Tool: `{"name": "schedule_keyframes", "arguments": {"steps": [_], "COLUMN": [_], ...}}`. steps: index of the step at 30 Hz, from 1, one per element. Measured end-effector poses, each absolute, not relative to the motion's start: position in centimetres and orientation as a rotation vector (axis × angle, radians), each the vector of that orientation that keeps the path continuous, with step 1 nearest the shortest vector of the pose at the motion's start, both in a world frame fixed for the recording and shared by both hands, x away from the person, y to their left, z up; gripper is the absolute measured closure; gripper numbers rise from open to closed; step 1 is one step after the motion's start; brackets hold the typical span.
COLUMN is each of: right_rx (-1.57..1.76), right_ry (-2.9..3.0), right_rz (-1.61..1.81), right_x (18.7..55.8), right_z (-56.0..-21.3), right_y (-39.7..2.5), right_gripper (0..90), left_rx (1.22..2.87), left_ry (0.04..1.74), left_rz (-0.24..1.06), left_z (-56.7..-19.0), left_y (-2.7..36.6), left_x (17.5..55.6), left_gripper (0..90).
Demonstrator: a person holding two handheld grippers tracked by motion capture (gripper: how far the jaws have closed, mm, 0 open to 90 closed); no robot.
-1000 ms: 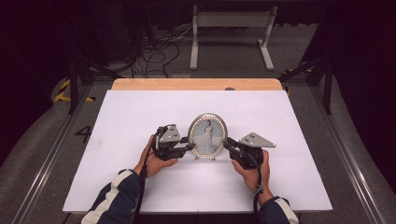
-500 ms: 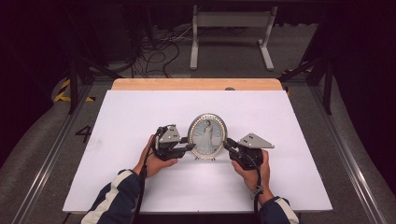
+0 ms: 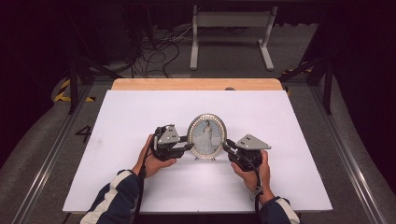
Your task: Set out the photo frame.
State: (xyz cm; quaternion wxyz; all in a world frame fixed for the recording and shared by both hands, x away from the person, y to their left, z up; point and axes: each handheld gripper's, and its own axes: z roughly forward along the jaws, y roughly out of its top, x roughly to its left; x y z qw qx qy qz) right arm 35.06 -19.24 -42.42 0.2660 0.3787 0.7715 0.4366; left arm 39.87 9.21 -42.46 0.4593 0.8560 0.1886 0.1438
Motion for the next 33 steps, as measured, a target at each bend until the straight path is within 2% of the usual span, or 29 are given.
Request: {"name": "schedule_keyframes", "arguments": {"steps": [11, 22, 33], "right_rx": [1.011, 1.008, 0.986], "right_ry": [2.098, 2.115, 2.125], "right_rz": [1.168, 1.177, 1.169], "right_x": [35.03, 35.07, 34.96], "right_z": [-42.44, -42.52, -42.43], "right_y": [-19.36, -19.2, -19.16], "right_gripper": [73.9, 72.9, 71.6], "left_rx": [2.088, 2.101, 2.106], "left_ry": [0.468, 0.464, 0.452], "left_rz": [0.388, 0.389, 0.411], "left_z": [-42.06, -42.1, -42.08], "left_y": [9.88, 10.02, 9.99], "left_x": [39.67, 39.75, 39.5], "left_gripper": [66.8, 74.0, 71.4]}}
